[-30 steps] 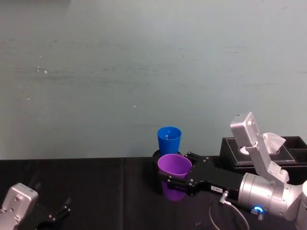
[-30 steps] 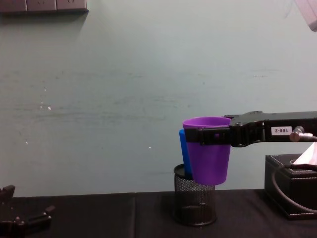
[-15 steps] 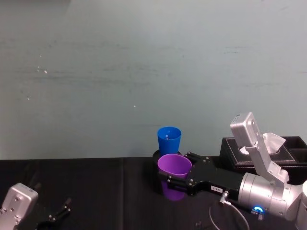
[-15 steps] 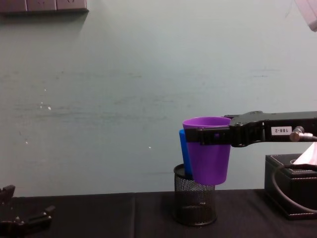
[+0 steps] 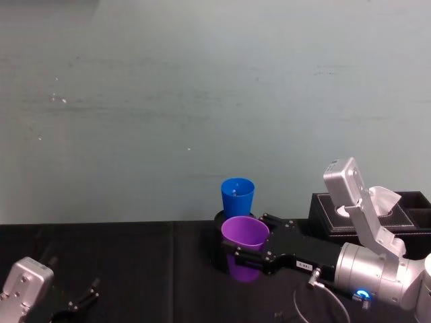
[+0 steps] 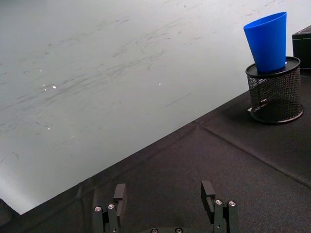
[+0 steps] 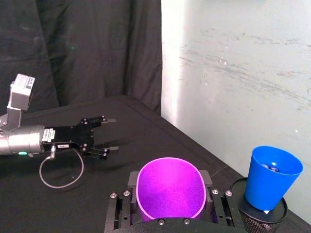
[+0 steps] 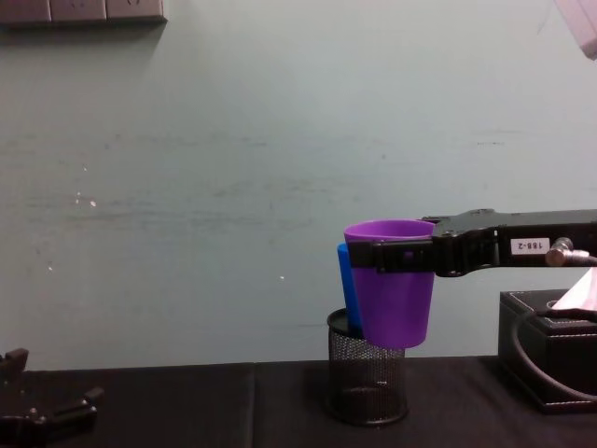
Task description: Pick up one cup with a gripper and tap it against the other cup.
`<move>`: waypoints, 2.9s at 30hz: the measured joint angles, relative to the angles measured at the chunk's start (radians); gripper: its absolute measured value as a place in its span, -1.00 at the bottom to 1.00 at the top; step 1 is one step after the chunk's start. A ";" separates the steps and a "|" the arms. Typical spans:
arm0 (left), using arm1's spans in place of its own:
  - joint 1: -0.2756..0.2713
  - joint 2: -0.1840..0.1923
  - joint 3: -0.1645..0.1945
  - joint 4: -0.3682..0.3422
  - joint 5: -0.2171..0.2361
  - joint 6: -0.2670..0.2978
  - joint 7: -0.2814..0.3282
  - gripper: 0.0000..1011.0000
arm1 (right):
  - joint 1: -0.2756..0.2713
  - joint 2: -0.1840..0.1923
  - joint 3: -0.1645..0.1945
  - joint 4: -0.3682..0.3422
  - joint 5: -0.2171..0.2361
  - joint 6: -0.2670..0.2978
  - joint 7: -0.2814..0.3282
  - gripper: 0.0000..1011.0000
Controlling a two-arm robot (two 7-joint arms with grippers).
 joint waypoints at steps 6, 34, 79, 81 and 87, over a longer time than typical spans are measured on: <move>0.000 0.000 0.000 0.000 0.000 0.000 0.000 0.98 | 0.000 0.000 0.000 0.000 0.000 0.000 0.000 0.47; 0.000 0.000 0.000 0.000 0.000 0.000 0.000 0.98 | -0.003 -0.012 -0.021 0.025 -0.004 0.009 -0.055 0.47; 0.000 0.000 0.000 0.000 0.000 0.000 0.000 0.98 | 0.192 -0.246 0.016 0.433 -0.086 -0.069 -0.125 0.47; 0.000 0.000 0.000 0.000 0.000 0.000 0.000 0.98 | 0.198 -0.251 0.015 0.443 -0.088 -0.070 -0.123 0.47; 0.000 0.000 0.000 0.000 0.000 0.000 0.000 0.98 | 0.220 -0.266 0.019 0.483 -0.092 -0.076 -0.118 0.47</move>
